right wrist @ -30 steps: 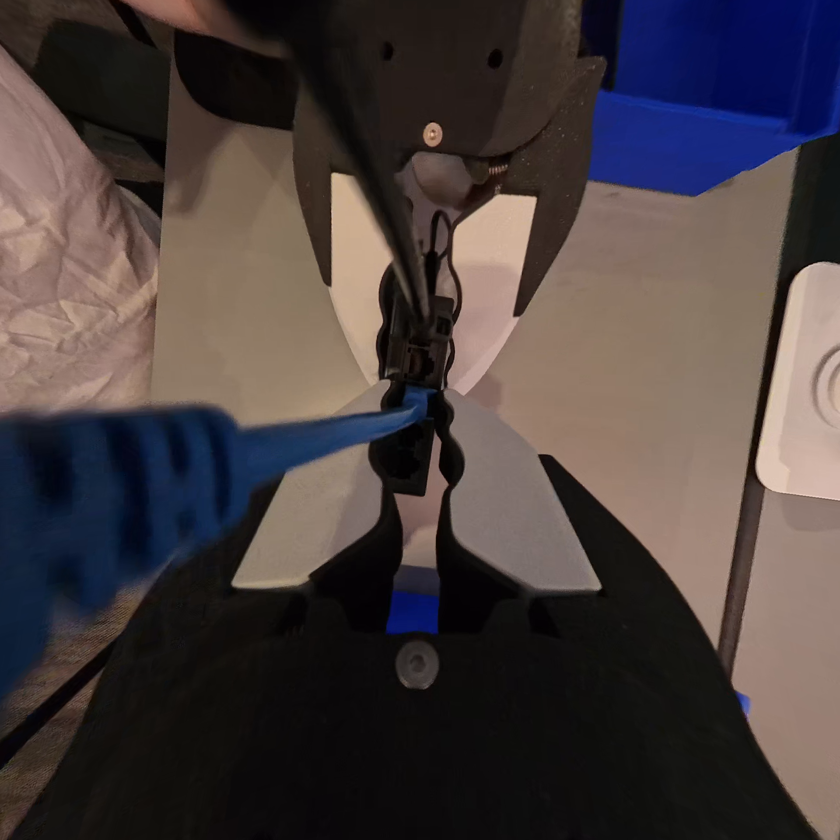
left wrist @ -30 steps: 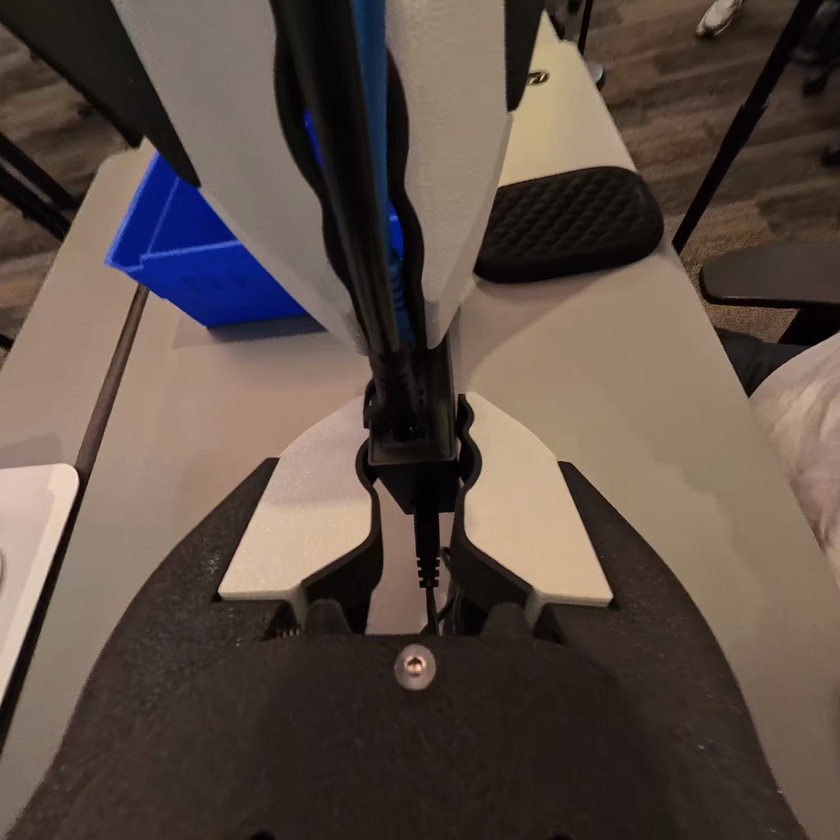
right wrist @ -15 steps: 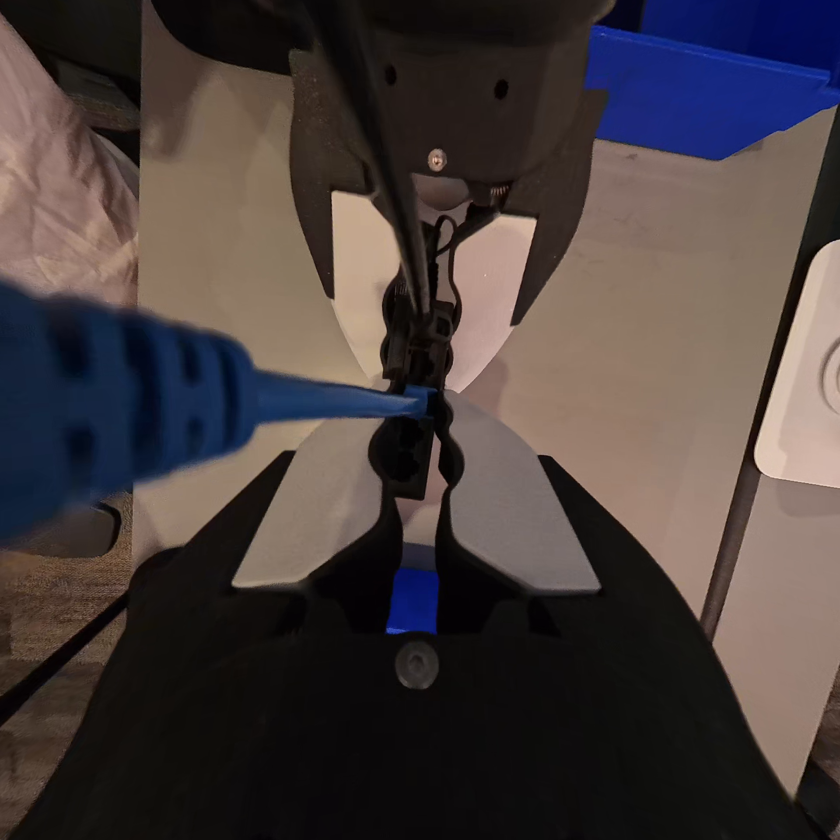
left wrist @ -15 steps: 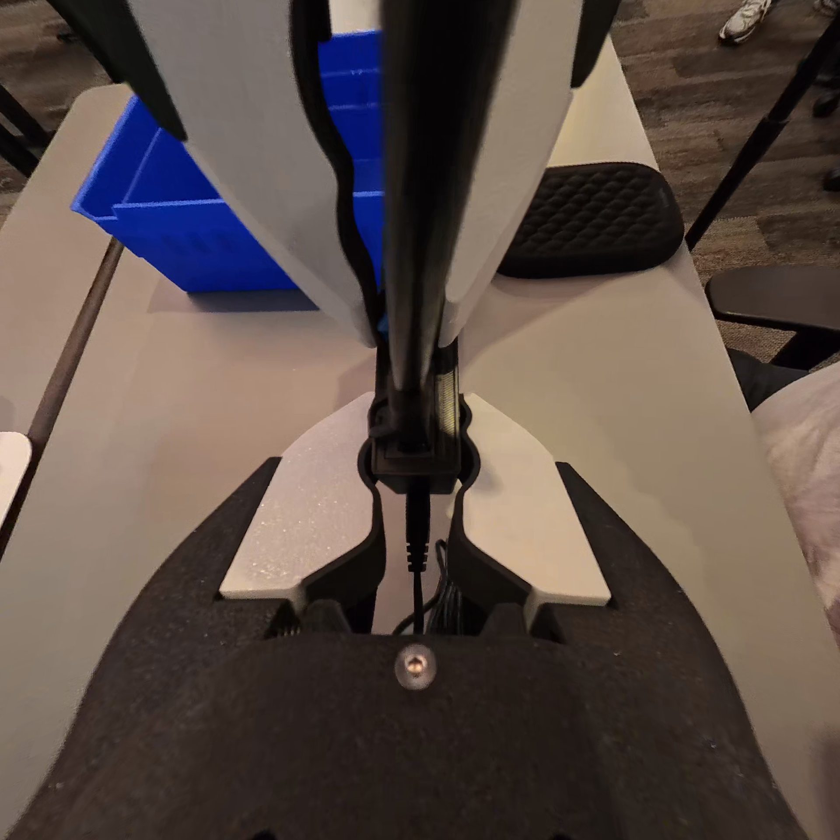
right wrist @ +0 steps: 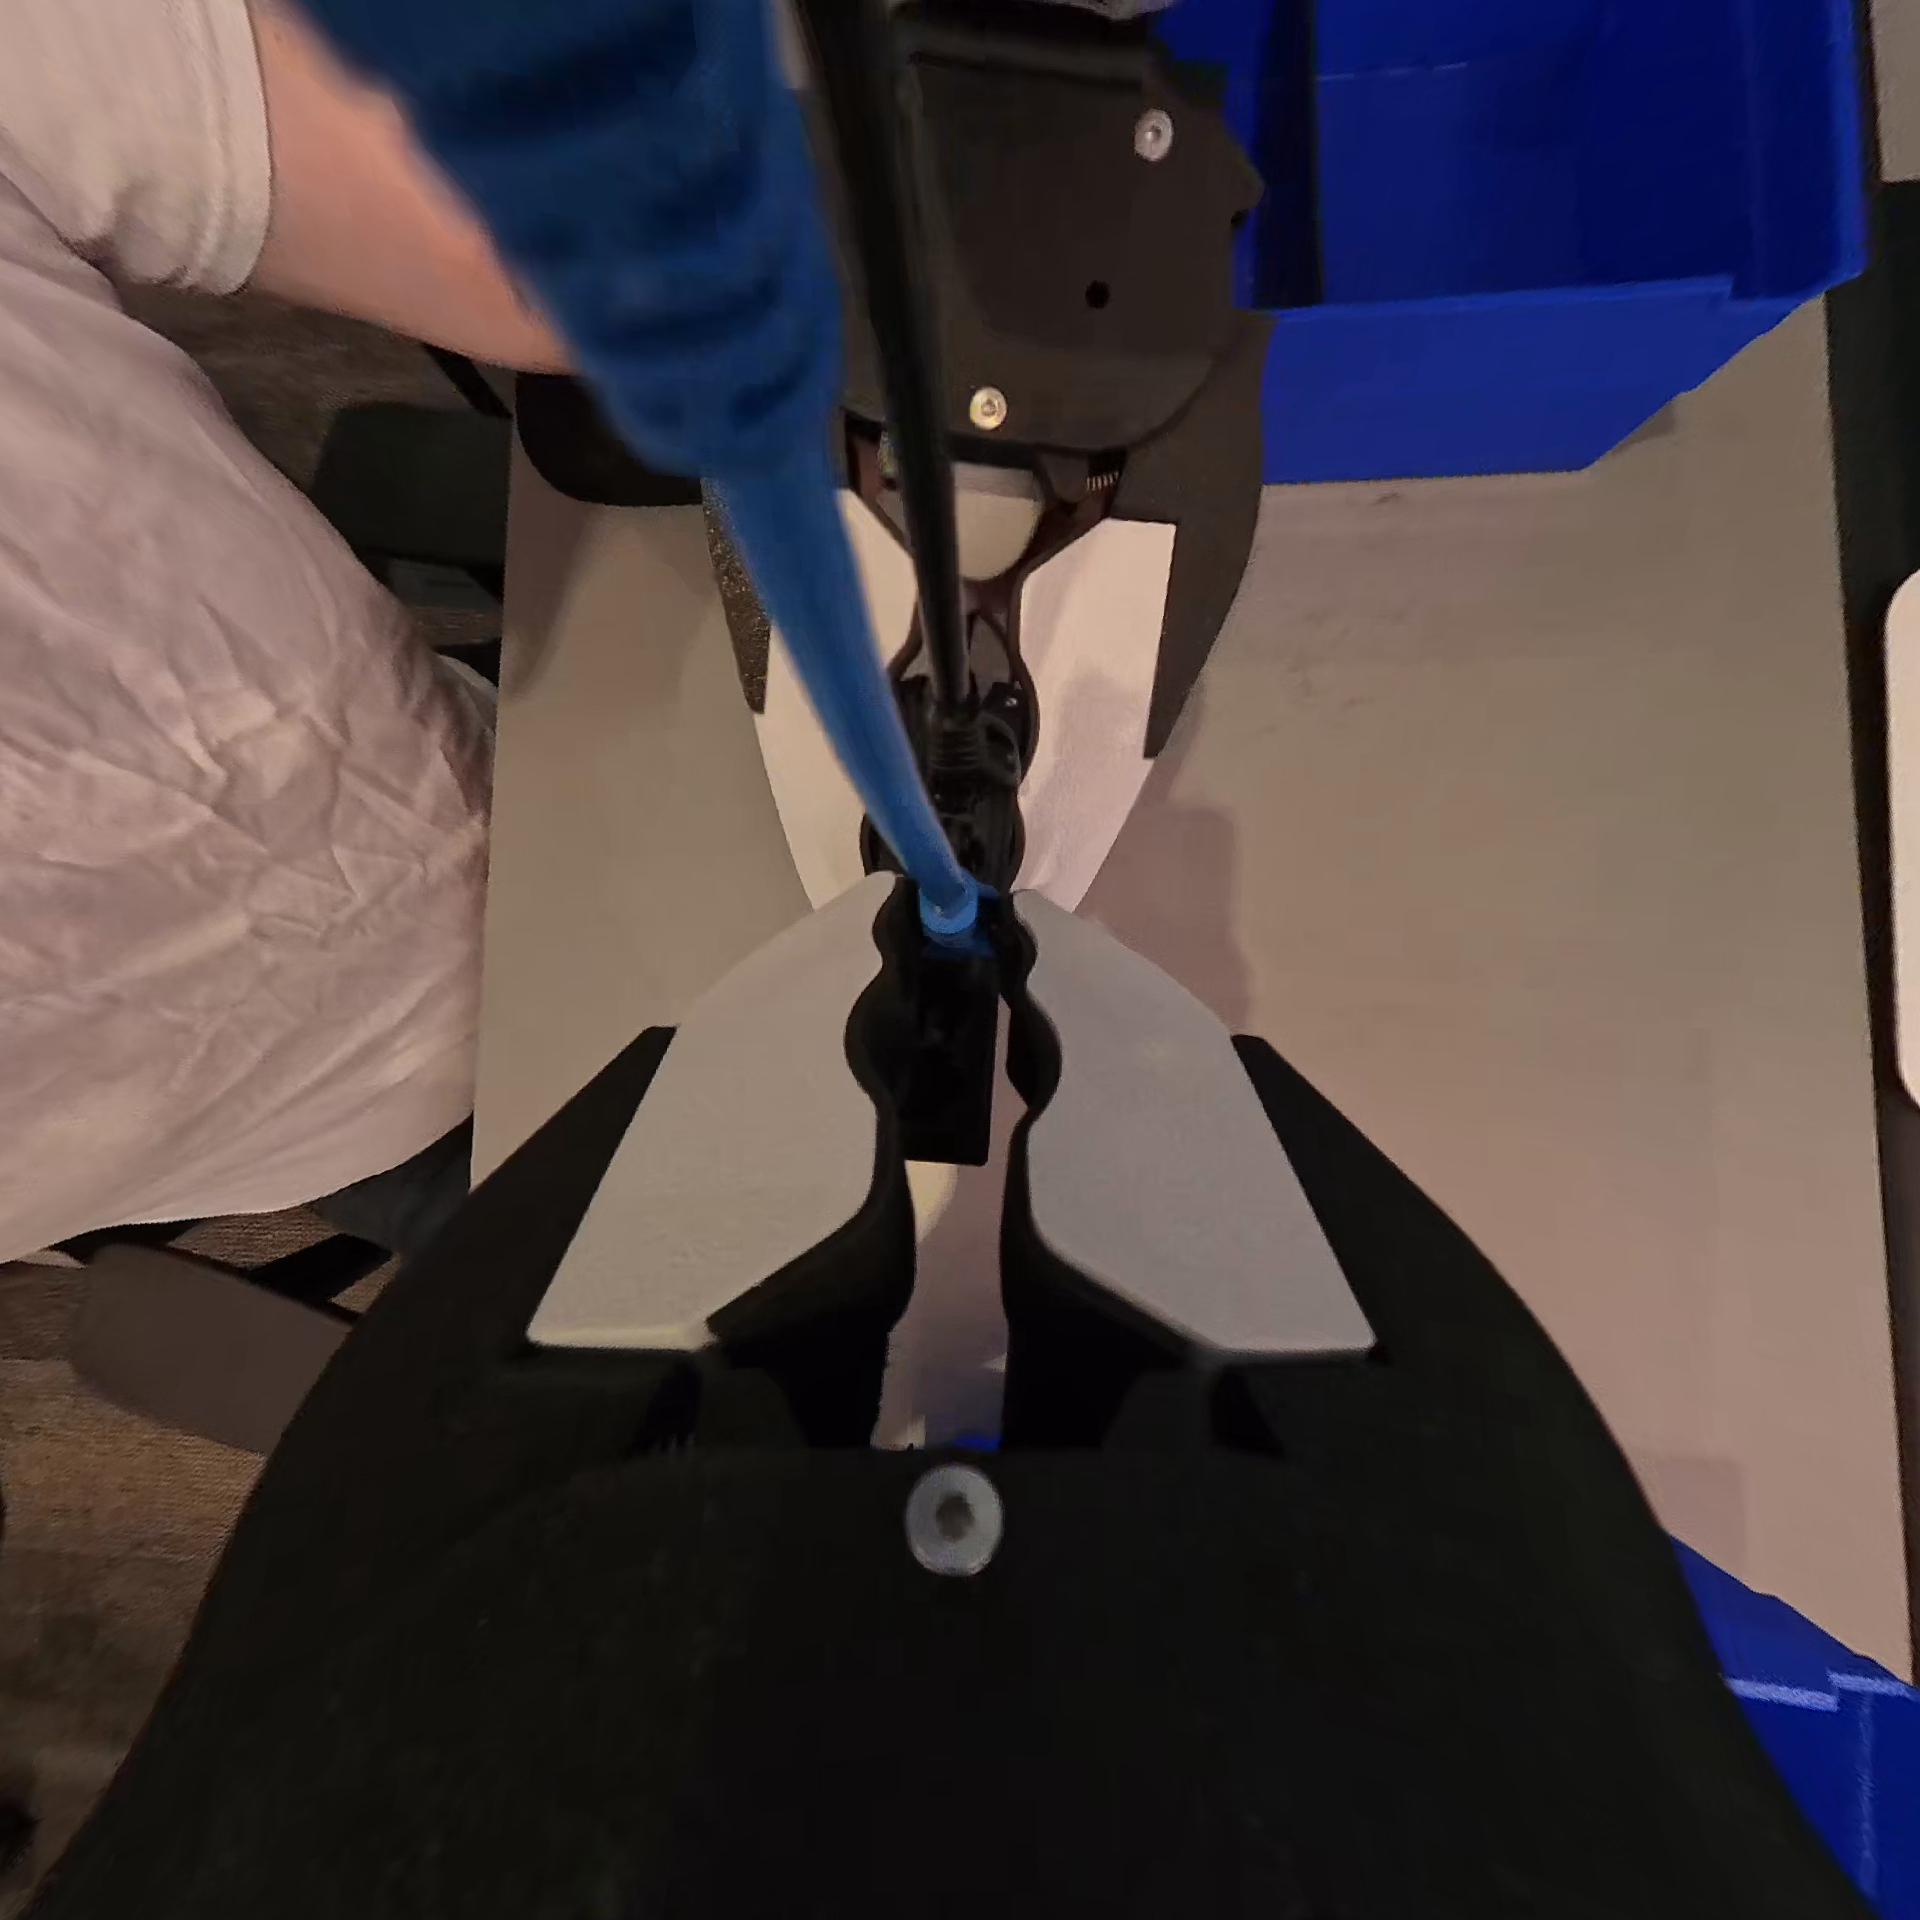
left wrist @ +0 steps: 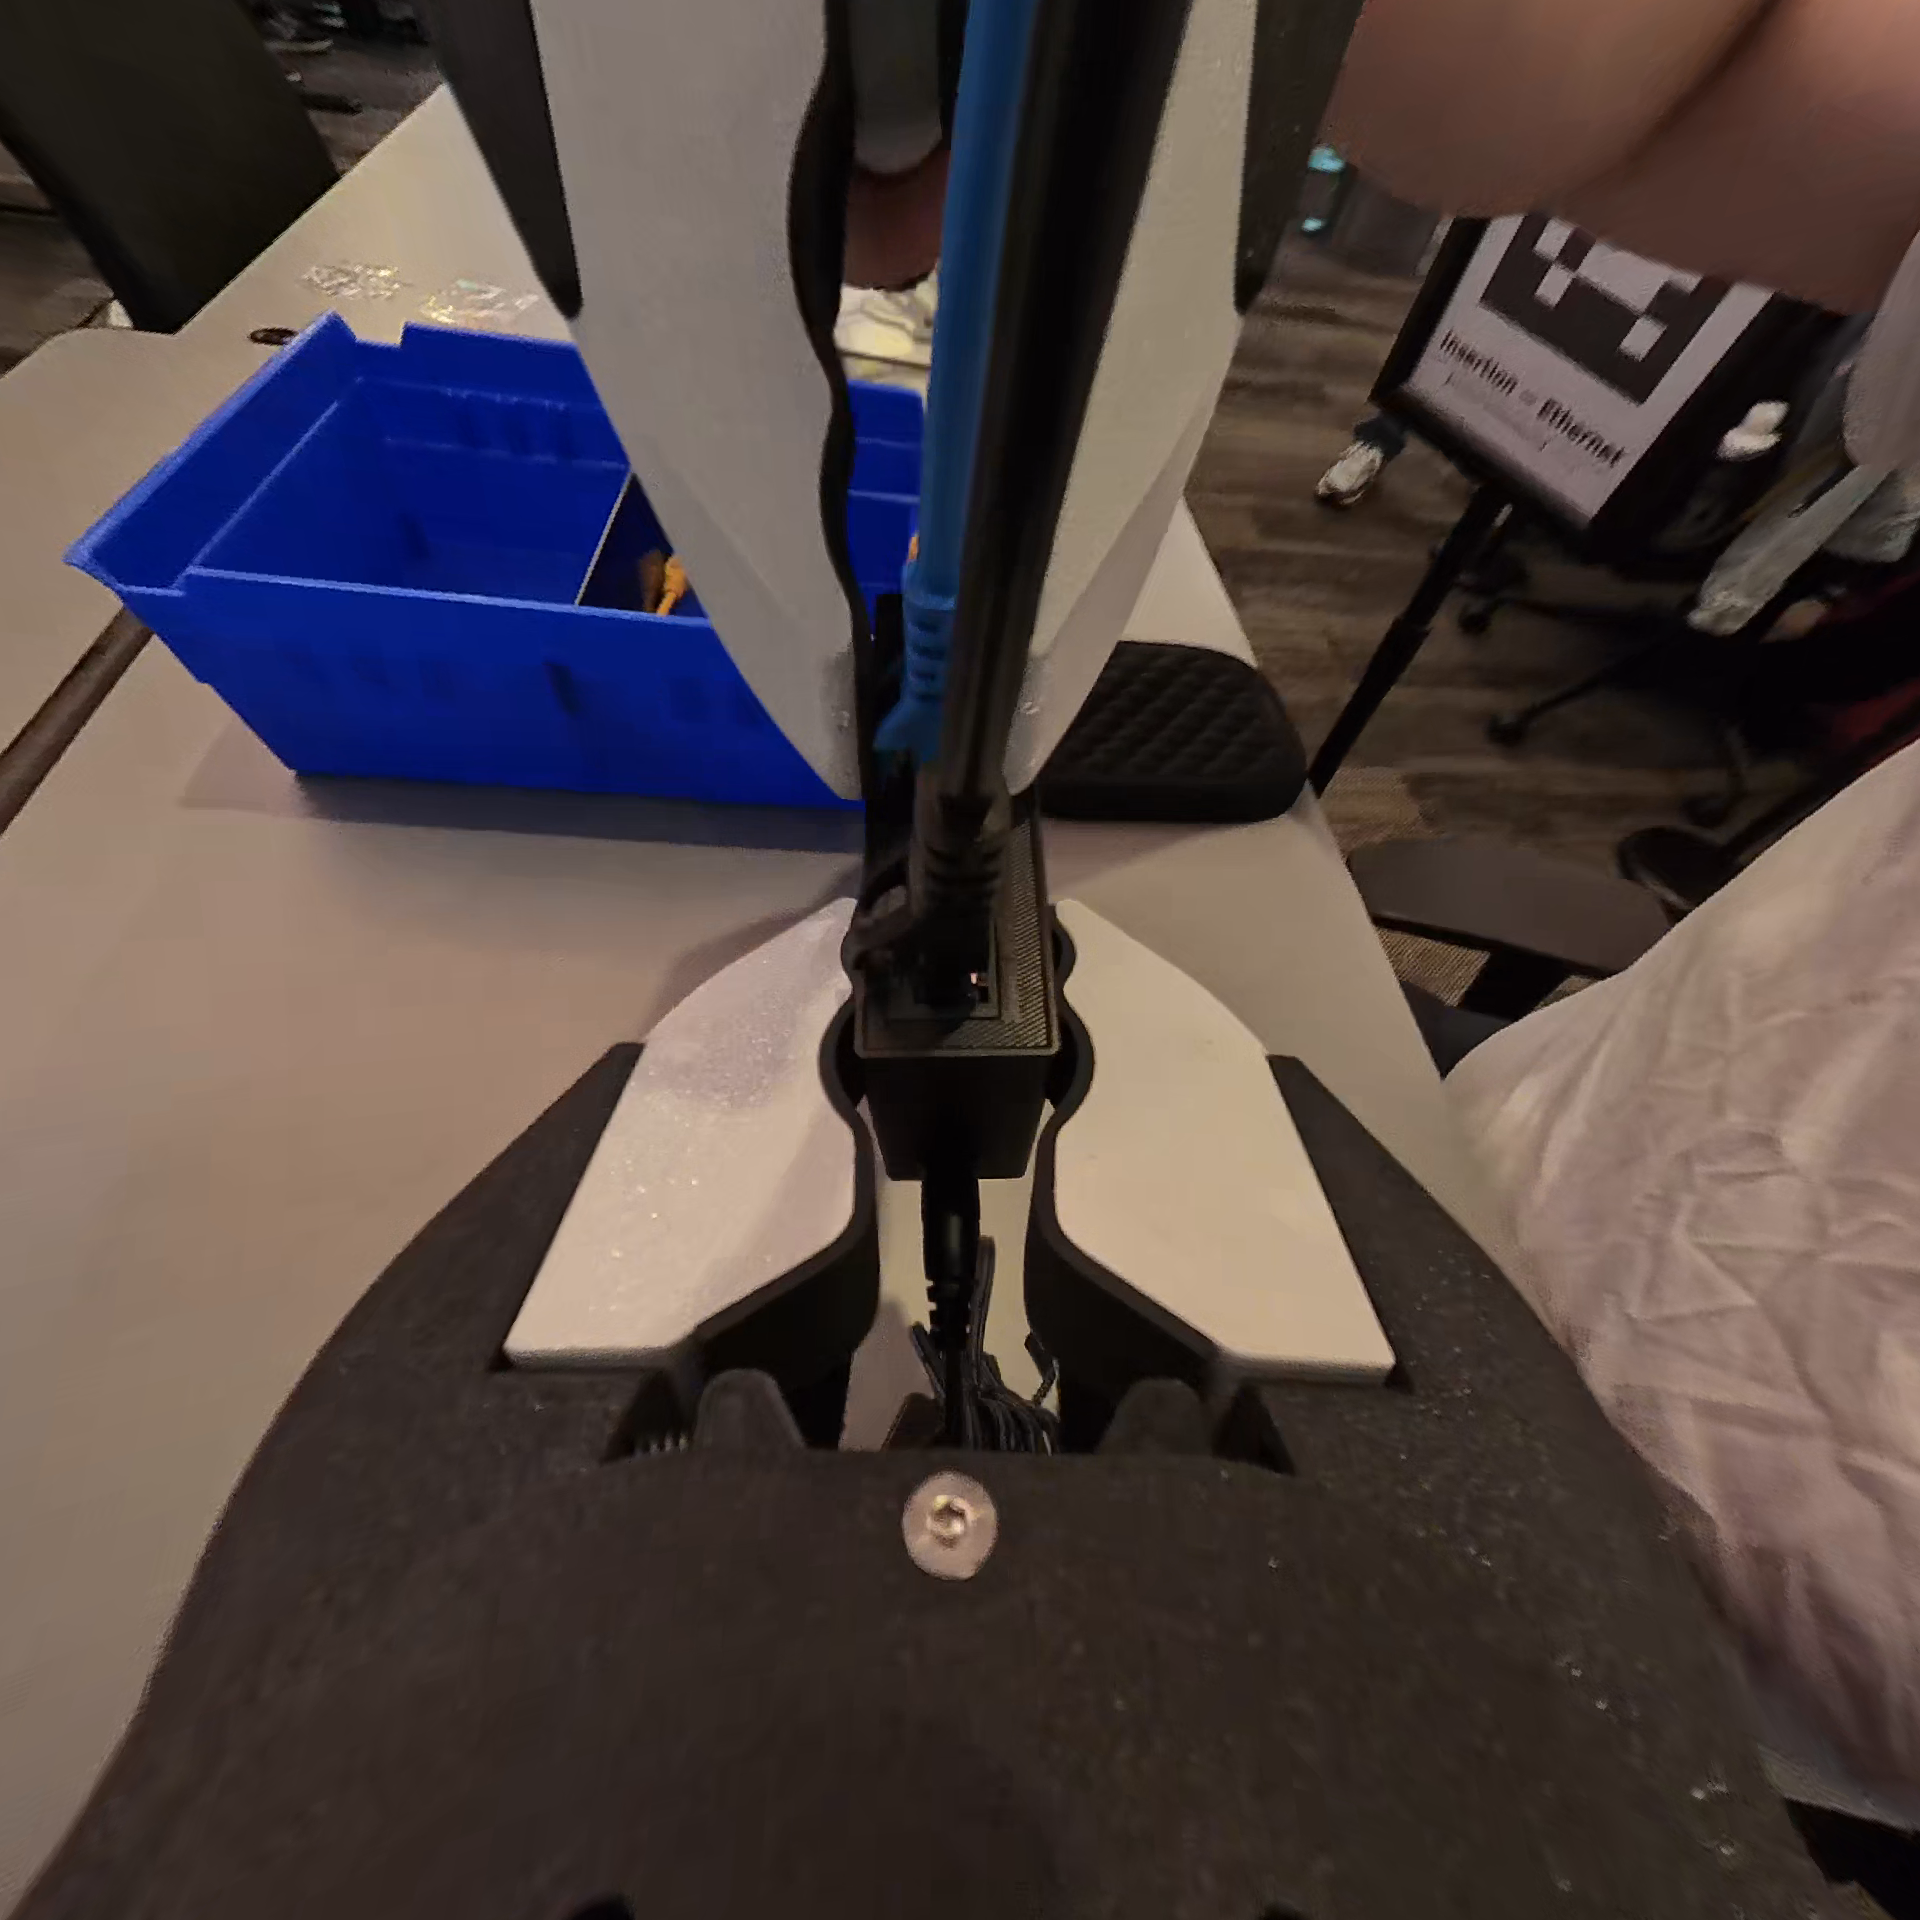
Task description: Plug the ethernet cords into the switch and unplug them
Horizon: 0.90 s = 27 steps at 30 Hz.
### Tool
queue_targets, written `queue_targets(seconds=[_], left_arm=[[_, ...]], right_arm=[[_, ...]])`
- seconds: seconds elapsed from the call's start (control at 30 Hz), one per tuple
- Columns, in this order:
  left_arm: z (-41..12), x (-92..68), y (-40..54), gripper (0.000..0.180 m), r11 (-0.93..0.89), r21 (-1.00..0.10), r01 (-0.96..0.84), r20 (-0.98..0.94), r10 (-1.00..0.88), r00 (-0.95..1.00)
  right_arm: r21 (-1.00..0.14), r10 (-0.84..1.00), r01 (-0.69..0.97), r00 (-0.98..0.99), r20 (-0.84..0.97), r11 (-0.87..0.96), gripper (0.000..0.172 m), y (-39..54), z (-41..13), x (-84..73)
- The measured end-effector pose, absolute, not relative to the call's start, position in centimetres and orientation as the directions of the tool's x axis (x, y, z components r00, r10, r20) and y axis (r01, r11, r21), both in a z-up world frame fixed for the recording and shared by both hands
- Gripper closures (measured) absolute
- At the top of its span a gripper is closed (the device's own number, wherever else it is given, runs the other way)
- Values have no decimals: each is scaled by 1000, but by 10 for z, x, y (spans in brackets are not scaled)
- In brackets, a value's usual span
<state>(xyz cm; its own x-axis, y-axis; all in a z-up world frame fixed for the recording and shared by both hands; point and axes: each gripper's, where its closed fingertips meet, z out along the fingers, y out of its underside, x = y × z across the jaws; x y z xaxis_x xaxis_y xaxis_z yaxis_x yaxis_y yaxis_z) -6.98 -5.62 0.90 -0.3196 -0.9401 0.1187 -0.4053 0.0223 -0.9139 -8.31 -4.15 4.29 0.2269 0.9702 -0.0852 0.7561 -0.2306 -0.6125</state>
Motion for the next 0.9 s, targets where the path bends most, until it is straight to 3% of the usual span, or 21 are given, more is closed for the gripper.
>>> queue_targets(seconds=[0.1,0.3,0.53,0.67,0.77,0.83,0.9], left_arm=[[14,-72,-52,152,36,-919,-392,91,-950,-300],[33,-86,-37,152,57,-941,-333,40,-960,-277],[51,-110,-24,152,330,-919,-217,-266,-923,-277],[57,-120,-22,152,422,-889,-177,-367,-889,-275],[57,-120,-22,152,434,-887,-159,-382,-882,-276],[54,-119,-23,152,445,-881,-159,-391,-876,-284],[52,-119,-21,152,453,-875,-168,-400,-874,-274]], right_arm=[[-673,975,715,219,-41,-189,157,-39,47,-84],[-786,930,599,355,91,-152,120,-16,72,-68],[-906,933,420,304,194,52,109,-32,93,-86],[-881,867,416,327,375,225,111,-27,91,-100],[-893,872,365,306,382,263,113,-26,84,-117],[-882,866,359,283,413,304,134,-24,76,-122],[-878,857,345,278,434,333,143,-23,72,-124]])
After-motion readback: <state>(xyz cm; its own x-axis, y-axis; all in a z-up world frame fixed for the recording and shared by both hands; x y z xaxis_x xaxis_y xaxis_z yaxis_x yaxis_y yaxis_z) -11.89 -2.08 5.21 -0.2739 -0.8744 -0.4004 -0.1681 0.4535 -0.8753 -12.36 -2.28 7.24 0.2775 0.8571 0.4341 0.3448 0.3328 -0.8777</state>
